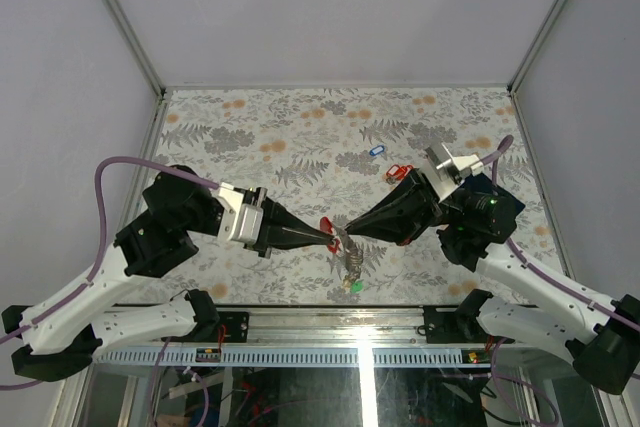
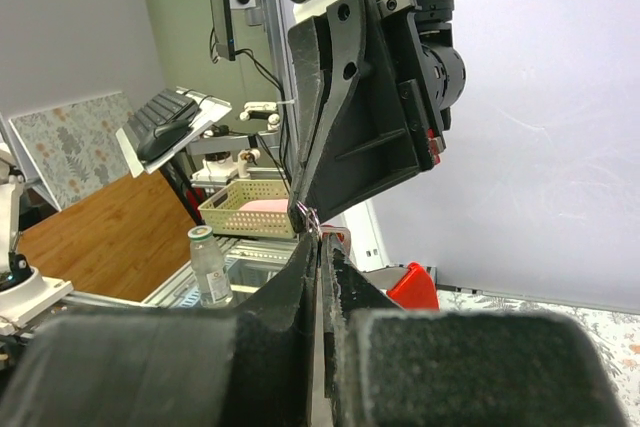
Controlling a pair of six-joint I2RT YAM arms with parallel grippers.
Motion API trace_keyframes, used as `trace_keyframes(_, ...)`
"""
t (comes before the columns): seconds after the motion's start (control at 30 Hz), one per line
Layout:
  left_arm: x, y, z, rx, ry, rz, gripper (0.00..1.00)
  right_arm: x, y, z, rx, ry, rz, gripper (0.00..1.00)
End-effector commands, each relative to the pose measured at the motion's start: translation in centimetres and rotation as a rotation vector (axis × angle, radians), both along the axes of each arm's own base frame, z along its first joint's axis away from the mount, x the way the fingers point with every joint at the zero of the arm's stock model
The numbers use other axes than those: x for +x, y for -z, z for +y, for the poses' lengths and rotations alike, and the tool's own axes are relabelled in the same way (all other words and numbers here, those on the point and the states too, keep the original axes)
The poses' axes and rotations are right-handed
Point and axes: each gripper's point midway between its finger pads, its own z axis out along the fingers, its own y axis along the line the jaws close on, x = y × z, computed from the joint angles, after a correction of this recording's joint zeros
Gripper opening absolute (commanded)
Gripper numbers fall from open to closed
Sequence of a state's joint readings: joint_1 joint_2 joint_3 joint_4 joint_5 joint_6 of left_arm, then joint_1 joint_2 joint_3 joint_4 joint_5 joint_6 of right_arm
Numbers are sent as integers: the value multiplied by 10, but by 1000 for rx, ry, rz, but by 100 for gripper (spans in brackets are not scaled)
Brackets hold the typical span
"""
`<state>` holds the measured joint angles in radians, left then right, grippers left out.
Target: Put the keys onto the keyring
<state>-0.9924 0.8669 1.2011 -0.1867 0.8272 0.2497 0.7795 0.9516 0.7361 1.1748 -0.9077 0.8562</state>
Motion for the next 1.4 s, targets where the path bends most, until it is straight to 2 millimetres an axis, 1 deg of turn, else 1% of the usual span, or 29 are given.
trace_keyframes(0.0, -12, -14, 8, -34, 43, -29, 0, 10, -35, -17, 150, 115, 5, 0)
trace_keyframes(0.4, 4, -4, -3, -9, -13, -13, 0, 22, -44, -23, 209, 178, 71, 0)
trace_keyframes(0.93, 17, 9, -12, 26, -58, 8, 0, 26, -51, -29, 252, 210, 97, 0)
trace_keyframes(1.13, 22, 13, -15, 37, -73, 17, 2, 28, -51, -29, 257, 215, 104, 0)
trace_keyframes(1.23, 25, 16, -18, 46, -83, 23, 6, 28, -51, -29, 259, 213, 105, 0)
trace_keyframes(1.37, 27, 18, -19, 52, -91, 26, 16, 27, -50, -29, 259, 213, 106, 0)
